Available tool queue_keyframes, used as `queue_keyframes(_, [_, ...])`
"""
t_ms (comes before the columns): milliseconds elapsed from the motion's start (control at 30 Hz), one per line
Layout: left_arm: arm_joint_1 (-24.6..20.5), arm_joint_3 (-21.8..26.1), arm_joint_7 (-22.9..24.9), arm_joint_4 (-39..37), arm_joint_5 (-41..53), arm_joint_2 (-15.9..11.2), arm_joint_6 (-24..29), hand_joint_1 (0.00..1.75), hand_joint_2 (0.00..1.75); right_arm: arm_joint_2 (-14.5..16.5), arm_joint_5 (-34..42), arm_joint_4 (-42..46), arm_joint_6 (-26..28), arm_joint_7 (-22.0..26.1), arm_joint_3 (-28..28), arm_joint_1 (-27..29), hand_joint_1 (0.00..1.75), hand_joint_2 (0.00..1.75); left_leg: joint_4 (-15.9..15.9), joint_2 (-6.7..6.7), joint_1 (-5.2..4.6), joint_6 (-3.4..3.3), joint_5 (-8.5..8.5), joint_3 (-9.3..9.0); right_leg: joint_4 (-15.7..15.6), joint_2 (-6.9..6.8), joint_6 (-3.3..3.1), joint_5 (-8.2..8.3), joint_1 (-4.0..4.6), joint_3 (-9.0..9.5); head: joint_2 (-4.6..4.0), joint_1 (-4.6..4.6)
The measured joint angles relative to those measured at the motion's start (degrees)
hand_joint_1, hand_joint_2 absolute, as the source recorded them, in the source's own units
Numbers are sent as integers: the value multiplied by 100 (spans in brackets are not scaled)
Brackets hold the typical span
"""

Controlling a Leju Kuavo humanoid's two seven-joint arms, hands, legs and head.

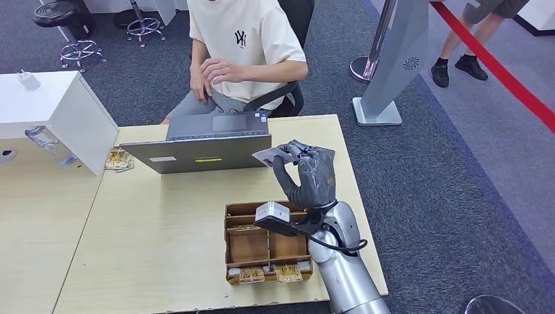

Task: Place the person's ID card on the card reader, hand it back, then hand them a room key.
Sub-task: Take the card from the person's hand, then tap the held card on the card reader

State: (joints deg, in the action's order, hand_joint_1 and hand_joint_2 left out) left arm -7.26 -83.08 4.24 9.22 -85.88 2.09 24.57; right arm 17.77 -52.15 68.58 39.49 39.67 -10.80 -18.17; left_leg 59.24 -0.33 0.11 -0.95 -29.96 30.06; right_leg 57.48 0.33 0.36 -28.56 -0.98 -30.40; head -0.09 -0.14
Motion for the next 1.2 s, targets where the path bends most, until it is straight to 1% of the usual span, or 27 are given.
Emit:
queue_keyframes(67, [1, 0, -11, 0, -5, -3, 4, 0, 0, -35, 895, -146, -130, -47, -241, 3, 175, 175, 0, 0, 0, 0, 0, 0, 0, 0, 0, 0, 0, -1, 0, -1])
queue_keyframes(133, [1, 0, -32, 0, -11, -4, 9, 0, 0, -101, 1855, -221, -442, -141, -531, 15, 175, 175, 0, 0, 0, 0, 0, 0, 0, 0, 0, 0, 0, -2, 0, -1])
queue_keyframes(200, [2, 0, -60, 0, -16, -5, 15, 0, 0, -195, 2737, -218, -958, -259, -792, 46, 175, 175, 0, 0, 0, 0, 0, 1, 0, 0, 0, 0, 0, -3, 0, -1])
queue_keyframes(300, [8, 2, -97, 0, -23, -5, 27, 0, 0, -406, 4102, -91, -1983, -439, -1102, 169, 175, 175, 0, -3, 0, 0, 0, 3, 0, -3, 0, 0, 0, -4, 0, 1])
queue_keyframes(367, [13, 2, -115, 0, -26, -8, 31, 0, 0, -559, 4683, 15, -2450, -481, -1232, 263, 175, 175, 0, -3, 0, 0, 0, 5, -1, -3, 0, 0, -1, -5, 0, 1])
queue_keyframes(467, [14, 2, -138, 0, -31, -14, 38, 0, 0, -770, 5119, 178, -2853, -498, -1334, 410, 175, 175, 0, -3, -1, -1, -1, 6, -2, -3, 0, 0, -2, -6, 0, 1])
queue_keyframes(600, [18, 7, -183, 0, -36, -19, 53, 0, 0, -1013, 5474, 434, -3258, -527, -1387, 620, 175, 175, 1, -2, -2, -1, -1, 7, -3, -3, 0, 0, -3, -7, 0, -1])
queue_keyframes(867, [21, 26, -261, 0, -41, -28, 61, 0, 0, -1568, 5738, 890, -3663, -567, -1352, 901, 175, 175, 1, -2, -3, 0, 0, 6, -3, -3, 0, 0, -2, -8, 0, -1])
queue_keyframes(1000, [25, 29, -286, 0, -42, -43, 60, 0, 0, -1854, 5812, 1011, -3820, -573, -1154, 986, 175, 175, 1, -3, -3, 0, 0, 7, -3, -3, 1, 0, -2, -8, 0, -1])
queue_keyframes(1200, [31, 41, -304, 0, -42, -54, 51, 0, 0, -2182, 5999, 1118, -4255, -545, -637, 1109, 175, 175, 2, -2, -3, -1, -1, 7, -3, -3, 1, 1, -3, -9, 0, 0])
